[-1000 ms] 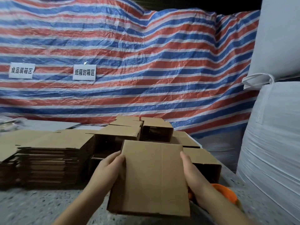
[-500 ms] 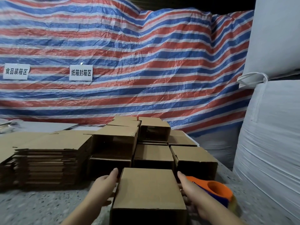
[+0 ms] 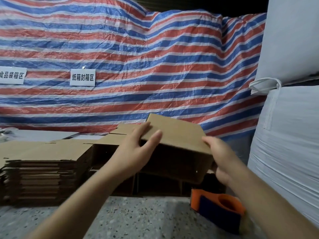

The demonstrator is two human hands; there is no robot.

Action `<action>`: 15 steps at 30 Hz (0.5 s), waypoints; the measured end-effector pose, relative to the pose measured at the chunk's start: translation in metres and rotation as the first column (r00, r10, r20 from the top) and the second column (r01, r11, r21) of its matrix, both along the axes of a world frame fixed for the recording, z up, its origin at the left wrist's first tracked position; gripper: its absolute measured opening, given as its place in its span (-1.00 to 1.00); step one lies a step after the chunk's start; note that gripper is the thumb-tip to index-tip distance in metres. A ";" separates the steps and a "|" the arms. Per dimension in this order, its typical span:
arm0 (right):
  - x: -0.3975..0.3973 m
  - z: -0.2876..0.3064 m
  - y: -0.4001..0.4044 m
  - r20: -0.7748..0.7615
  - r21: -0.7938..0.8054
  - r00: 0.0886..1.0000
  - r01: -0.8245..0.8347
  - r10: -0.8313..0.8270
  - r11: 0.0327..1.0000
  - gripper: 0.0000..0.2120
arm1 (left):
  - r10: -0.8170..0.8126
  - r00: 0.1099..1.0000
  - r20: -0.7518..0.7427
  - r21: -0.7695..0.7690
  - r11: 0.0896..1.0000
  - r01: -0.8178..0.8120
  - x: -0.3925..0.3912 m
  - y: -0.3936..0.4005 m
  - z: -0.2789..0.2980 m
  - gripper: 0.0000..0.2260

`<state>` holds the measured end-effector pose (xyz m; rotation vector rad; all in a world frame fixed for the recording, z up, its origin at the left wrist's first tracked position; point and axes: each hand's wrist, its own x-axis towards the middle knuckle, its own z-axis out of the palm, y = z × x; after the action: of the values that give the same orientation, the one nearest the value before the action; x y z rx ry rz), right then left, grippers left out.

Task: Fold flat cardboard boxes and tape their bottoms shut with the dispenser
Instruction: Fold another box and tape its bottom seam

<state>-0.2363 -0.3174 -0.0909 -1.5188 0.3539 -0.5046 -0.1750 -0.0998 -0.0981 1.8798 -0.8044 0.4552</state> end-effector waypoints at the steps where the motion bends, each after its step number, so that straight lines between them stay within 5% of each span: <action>1: 0.011 0.012 -0.008 -0.005 0.024 1.000 0.015 -0.015 1.000 -0.81 | -0.014 1.000 0.025 0.092 0.996 0.012 0.013 -0.006 0.012 -0.15; 8: 0.100 0.021 -0.043 -0.105 0.042 0.994 0.017 -0.013 0.999 -0.74 | 0.139 0.968 0.207 0.536 0.812 -0.231 0.117 -0.038 0.032 -0.52; 15: 0.168 -0.004 -0.059 -0.159 0.070 0.987 0.045 -0.034 0.997 -0.78 | 0.152 0.912 0.382 0.661 0.645 -0.384 0.173 -0.057 0.002 -0.66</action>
<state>-0.0684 -0.3766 -0.0945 -1.4862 0.5208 -0.3990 -0.0025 -0.1566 -0.0959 2.7618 -0.9928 0.6849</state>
